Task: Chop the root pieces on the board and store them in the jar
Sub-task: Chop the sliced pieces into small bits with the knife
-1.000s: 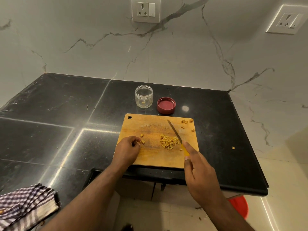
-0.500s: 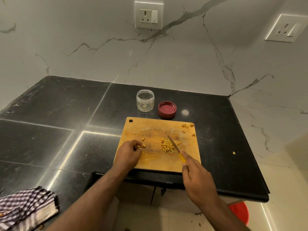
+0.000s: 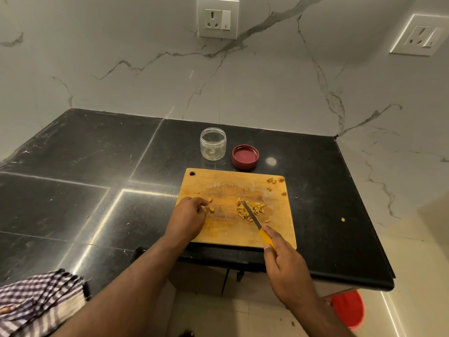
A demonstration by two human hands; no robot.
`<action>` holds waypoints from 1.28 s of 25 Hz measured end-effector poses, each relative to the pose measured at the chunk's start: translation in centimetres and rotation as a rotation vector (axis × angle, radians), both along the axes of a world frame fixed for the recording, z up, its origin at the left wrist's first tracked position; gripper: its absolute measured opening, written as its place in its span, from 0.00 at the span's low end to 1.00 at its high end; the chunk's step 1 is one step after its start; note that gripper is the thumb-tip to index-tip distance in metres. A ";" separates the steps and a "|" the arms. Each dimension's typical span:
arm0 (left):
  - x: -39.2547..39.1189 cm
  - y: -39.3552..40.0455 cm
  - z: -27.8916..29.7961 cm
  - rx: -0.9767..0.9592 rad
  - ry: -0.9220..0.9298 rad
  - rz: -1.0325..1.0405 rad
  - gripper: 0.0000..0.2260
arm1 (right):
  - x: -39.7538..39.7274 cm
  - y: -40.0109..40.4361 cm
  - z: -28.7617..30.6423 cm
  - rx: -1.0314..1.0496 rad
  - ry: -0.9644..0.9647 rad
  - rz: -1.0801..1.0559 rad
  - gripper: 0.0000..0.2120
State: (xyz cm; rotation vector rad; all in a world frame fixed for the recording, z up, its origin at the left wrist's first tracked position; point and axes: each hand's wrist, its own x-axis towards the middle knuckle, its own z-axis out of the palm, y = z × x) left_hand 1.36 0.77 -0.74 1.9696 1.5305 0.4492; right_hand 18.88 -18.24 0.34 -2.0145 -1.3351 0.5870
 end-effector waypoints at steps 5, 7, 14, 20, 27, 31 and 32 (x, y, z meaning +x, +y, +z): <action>0.8 0.4 0.0 0.022 0.105 -0.053 0.11 | -0.1 0.4 0.0 -0.014 -0.008 0.009 0.22; 1.0 0.2 0.1 0.037 0.114 -0.048 0.09 | -0.2 0.6 0.0 -0.018 -0.007 0.016 0.23; 1.3 0.1 -0.5 0.041 0.095 -0.074 0.10 | -0.2 0.5 -0.2 -0.027 0.013 0.028 0.22; 2.1 -0.1 -0.7 0.050 0.068 -0.068 0.07 | -1.0 1.1 0.1 -0.047 -0.018 0.069 0.23; 2.6 -0.3 -1.0 0.045 0.025 -0.075 0.09 | -1.8 2.2 0.3 -0.100 -0.136 0.142 0.24; 2.8 -0.2 -0.9 0.044 0.020 -0.073 0.07 | -2.3 2.9 0.0 -0.117 -0.252 0.188 0.25; 2.8 -0.2 -0.9 0.039 0.018 -0.072 0.07 | -2.4 3.1 0.0 -0.123 -0.272 0.197 0.25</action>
